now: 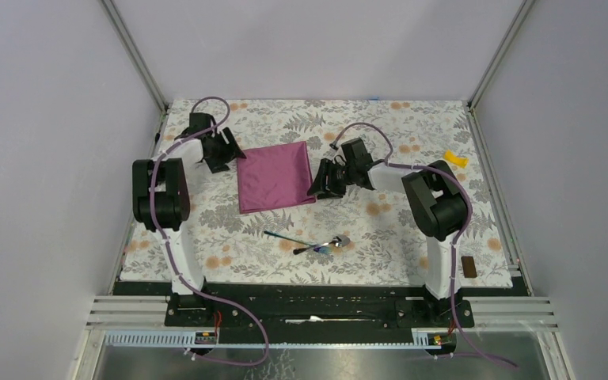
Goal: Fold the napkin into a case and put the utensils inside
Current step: Smooth out the square-folded napkin at the center of the board.
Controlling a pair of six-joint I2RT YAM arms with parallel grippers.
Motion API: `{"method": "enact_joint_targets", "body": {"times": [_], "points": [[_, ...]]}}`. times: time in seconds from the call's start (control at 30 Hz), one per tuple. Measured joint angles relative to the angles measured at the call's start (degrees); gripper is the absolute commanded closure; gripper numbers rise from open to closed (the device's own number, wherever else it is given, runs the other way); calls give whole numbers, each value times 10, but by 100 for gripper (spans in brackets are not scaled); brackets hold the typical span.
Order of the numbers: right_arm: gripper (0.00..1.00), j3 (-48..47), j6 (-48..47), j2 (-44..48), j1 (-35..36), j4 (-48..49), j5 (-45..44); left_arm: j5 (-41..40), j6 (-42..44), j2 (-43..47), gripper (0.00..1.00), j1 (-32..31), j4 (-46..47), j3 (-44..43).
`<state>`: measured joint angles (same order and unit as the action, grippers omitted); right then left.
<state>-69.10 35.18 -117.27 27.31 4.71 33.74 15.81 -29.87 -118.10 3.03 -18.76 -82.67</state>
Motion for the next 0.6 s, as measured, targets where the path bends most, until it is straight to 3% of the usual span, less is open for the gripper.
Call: {"method": "enact_joint_targets", "body": {"times": [0.1,0.3,0.47,0.6], "points": [[47,1,-11,5,-1,-10,-3,-16,14,61,22,-10,-35,55],[60,13,-23,7,-2,-13,3,0,18,199,36,-12,-61,207],[68,13,-25,7,-2,-13,7,7,13,224,47,-19,-65,279],[68,23,-21,5,-2,4,21,18,8,236,48,-24,-54,306]]}}
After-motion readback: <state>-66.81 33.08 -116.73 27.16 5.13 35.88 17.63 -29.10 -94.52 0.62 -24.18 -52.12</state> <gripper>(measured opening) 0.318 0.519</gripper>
